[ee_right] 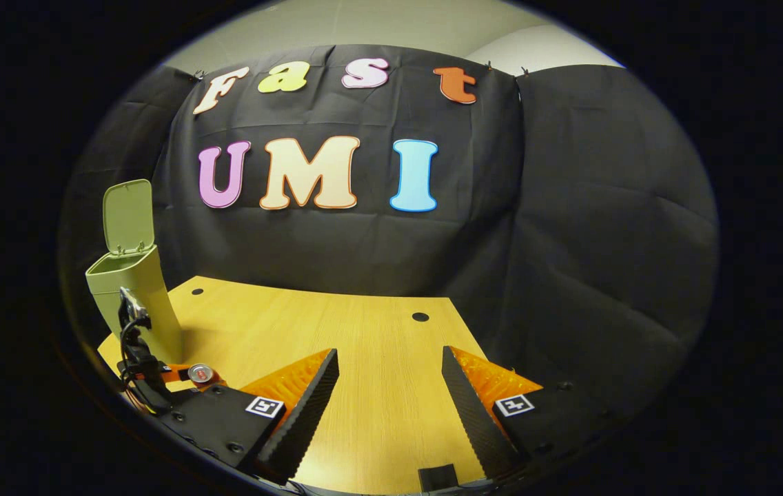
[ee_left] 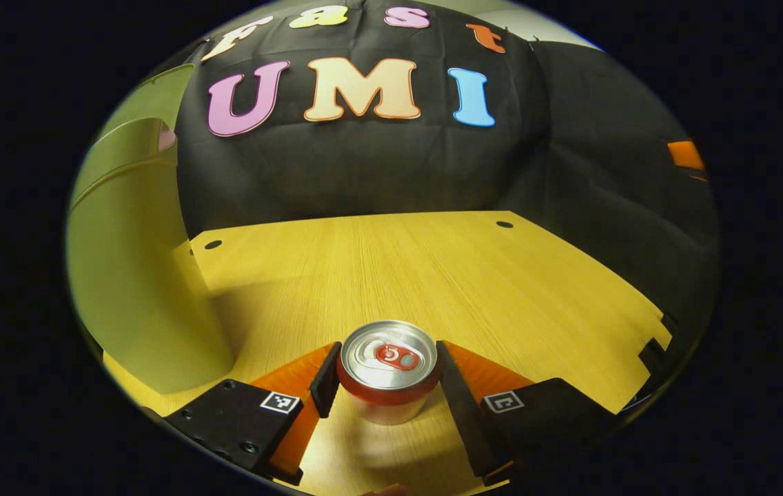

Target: Press the lid of the desktop garbage bin to open it, pick up the crumpled paper on the desktop and throw it into the bin, then pick up the pop can on the desktop and drop it into the bin, and finally close the garbage bin lid.

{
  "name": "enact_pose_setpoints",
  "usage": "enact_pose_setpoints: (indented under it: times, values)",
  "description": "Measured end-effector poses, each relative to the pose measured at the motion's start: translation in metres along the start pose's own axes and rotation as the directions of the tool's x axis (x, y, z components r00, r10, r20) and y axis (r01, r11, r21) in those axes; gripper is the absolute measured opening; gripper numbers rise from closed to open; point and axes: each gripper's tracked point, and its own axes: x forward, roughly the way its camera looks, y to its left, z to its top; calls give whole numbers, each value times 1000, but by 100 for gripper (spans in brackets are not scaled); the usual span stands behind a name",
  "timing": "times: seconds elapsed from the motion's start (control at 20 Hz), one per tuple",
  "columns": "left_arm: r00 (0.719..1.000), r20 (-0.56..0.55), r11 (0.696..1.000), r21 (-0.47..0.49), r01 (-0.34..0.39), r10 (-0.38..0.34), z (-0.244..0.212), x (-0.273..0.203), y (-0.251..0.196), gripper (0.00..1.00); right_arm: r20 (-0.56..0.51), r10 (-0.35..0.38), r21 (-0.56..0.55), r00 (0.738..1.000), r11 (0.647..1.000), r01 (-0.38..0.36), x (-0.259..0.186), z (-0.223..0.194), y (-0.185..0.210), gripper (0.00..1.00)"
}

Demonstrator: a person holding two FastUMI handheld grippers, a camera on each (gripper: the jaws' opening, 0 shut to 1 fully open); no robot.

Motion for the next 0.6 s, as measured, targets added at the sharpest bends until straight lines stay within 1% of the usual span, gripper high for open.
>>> enact_pose_setpoints:
  times: [0.1, 0.2, 0.45, 0.6]
  values:
    - [1000, -17, 1000, 14, -2, 3, -10, 2, -1, 82, -10, 2, -15, 1000, 1000, -2, -1, -6, 1, 95]
    - [1000, -16, 1000, 11, 9, -9, -8, 0, -2, 82, -18, 9, -29, 1000, 1000, -9, -2, -10, 4, 95]
    - [996, 78, 999, 8, 37, -38, 41, -16, -4, 80, -12, 57, -7, 998, 998, -57, -1, -14, 24, 95]
    - [997, 71, 1000, 1, 14, -14, 42, -12, 7, 80, -29, 85, 6, 996, 996, -84, 4, -25, 33, 95]
